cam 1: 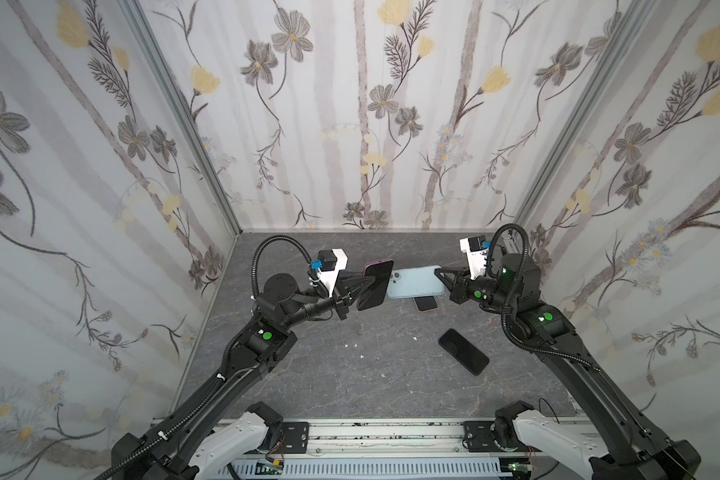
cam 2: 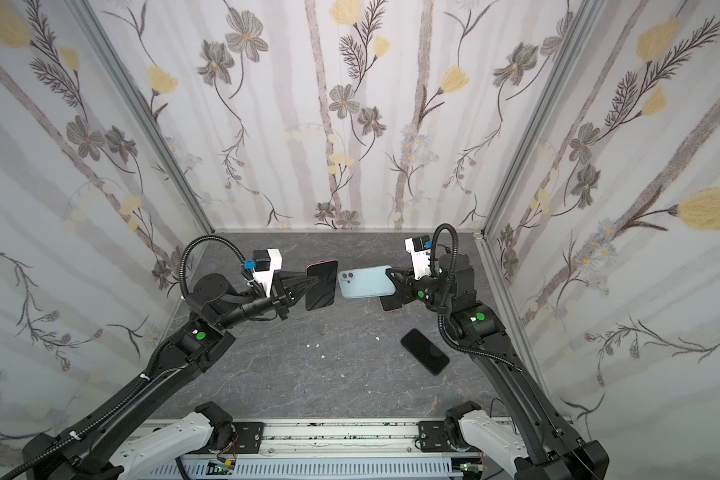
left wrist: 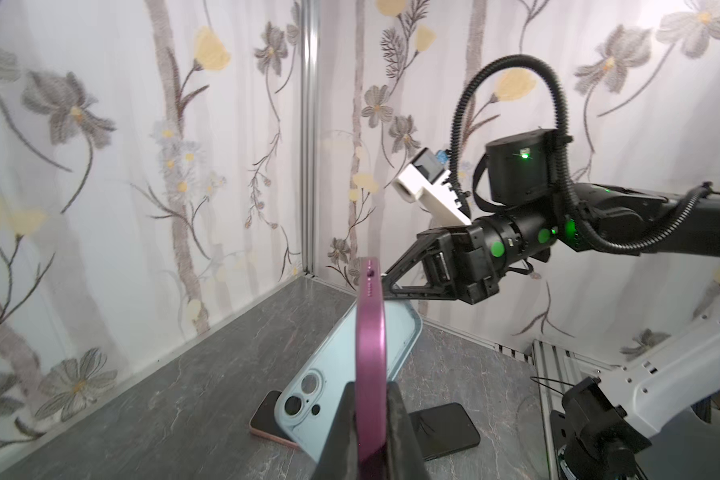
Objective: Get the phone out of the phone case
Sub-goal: 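Draw the left gripper with the purple phone away from the right gripper holding the case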
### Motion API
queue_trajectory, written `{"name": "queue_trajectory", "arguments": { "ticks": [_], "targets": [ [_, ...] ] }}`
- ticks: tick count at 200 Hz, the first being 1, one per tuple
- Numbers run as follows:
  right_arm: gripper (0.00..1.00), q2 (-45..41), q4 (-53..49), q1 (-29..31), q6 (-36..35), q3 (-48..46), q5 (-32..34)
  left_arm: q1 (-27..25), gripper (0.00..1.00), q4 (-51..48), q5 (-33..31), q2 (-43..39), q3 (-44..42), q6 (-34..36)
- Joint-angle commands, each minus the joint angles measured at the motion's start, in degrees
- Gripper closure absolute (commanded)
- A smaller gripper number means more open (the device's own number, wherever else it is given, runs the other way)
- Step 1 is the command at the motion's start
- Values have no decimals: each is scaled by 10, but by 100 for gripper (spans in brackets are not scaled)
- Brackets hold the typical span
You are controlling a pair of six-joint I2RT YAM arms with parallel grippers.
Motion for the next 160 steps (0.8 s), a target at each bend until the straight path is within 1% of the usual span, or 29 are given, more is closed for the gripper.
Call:
{"name": "queue_trajectory", "arguments": {
  "ticks": [1,23,39,52,83,111,115,122,137,152,160],
  "targets": [
    [100,0,41,-1,7,-12,30,37,100,38,15,12,-17,-103],
    [100,3,55,-1,22,-30,39,65,100,1,20,35,-27,-126],
    [100,9,59,-1,34,-41,60,76,100,-35,3,51,-28,-138],
    [100,14,61,0,40,-49,70,86,100,-54,4,68,-29,-147],
    [100,32,72,-3,87,-64,88,96,100,-68,15,113,-32,-166],
    [100,44,86,-13,85,-94,100,100,100,-70,30,160,-35,-193],
    [100,48,84,-13,87,-95,102,100,100,-70,36,179,-35,-195],
    [100,56,81,-13,86,-94,93,99,100,-71,42,193,-35,-198],
    [100,76,64,-9,93,-85,84,99,100,-71,51,223,-34,-196],
    [100,93,60,3,107,-81,91,100,100,-71,51,247,-31,-192],
    [100,101,64,15,127,-82,108,100,100,-71,46,258,-31,-193]
  ]
}}
